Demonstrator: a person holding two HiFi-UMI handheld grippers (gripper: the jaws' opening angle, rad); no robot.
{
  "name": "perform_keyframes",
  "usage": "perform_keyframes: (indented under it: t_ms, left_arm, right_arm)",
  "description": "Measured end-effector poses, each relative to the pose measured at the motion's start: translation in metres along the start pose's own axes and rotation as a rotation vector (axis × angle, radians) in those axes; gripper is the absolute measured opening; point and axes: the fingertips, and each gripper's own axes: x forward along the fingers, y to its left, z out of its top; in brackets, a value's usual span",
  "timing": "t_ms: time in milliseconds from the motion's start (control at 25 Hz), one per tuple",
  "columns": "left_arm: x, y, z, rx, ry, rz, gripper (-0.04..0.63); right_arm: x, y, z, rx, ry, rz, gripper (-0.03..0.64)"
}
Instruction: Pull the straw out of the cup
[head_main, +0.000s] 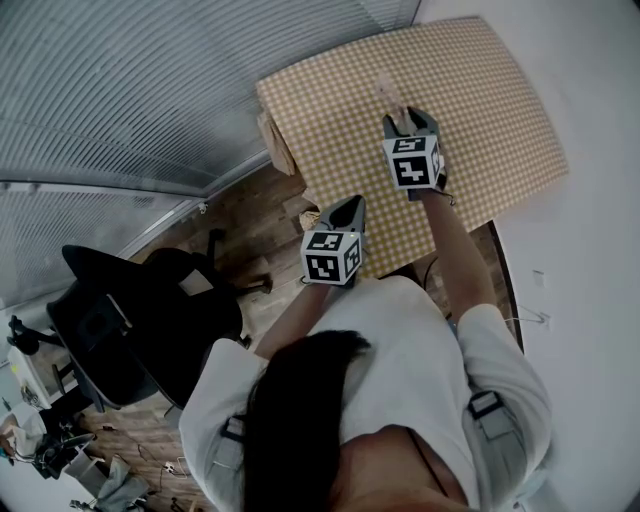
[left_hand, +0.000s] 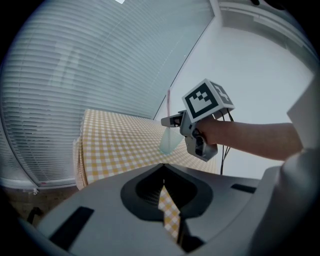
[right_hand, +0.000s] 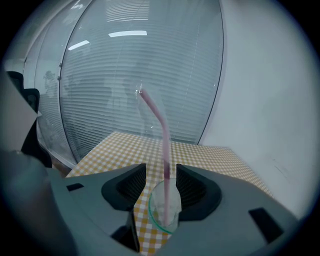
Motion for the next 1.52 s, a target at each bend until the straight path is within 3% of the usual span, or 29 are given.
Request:
perform_keyframes:
  t_ms: [200, 320, 520, 840, 1120, 1520]
  left_arm:
    - [-0.005, 0.011, -0.002, 0.015, 0.007, 0.009, 0.009]
    - [-0.007, 0.016, -0.002, -0.002, 0.003, 0.021, 0.009]
    - [-0.007, 0.014, -0.002, 0.000, 0.002, 0.017, 0.009]
    - [-0.008, 0.013, -0.001, 0.004, -0.005, 0.012, 0.009]
    - [-0.009, 0.009, 0.001, 0.030, -0.013, 0.004, 0.009]
    - [-0.012, -0.002, 0.007, 0.085, -0.024, -0.009, 0.009]
  right_arm:
    - [0.002, 0.001, 0.002, -0.014, 0.001, -0.029, 0.184]
    - [0.001, -0.003, 0.003, -0.019, -0.006, -0.052, 0.112]
    - [-0.003, -0.007, 0.004, -0.009, -0.016, -0.073, 0.067]
    - [-0.012, -0.010, 0.009, -0.010, -0.047, -0.092, 0.055]
    - [-0.034, -0.002, 0.024, -0.071, -0.144, -0.092, 0.054]
    - [-0.084, -0.011, 0.063, -0.017, -0.315, -0.125, 0.054]
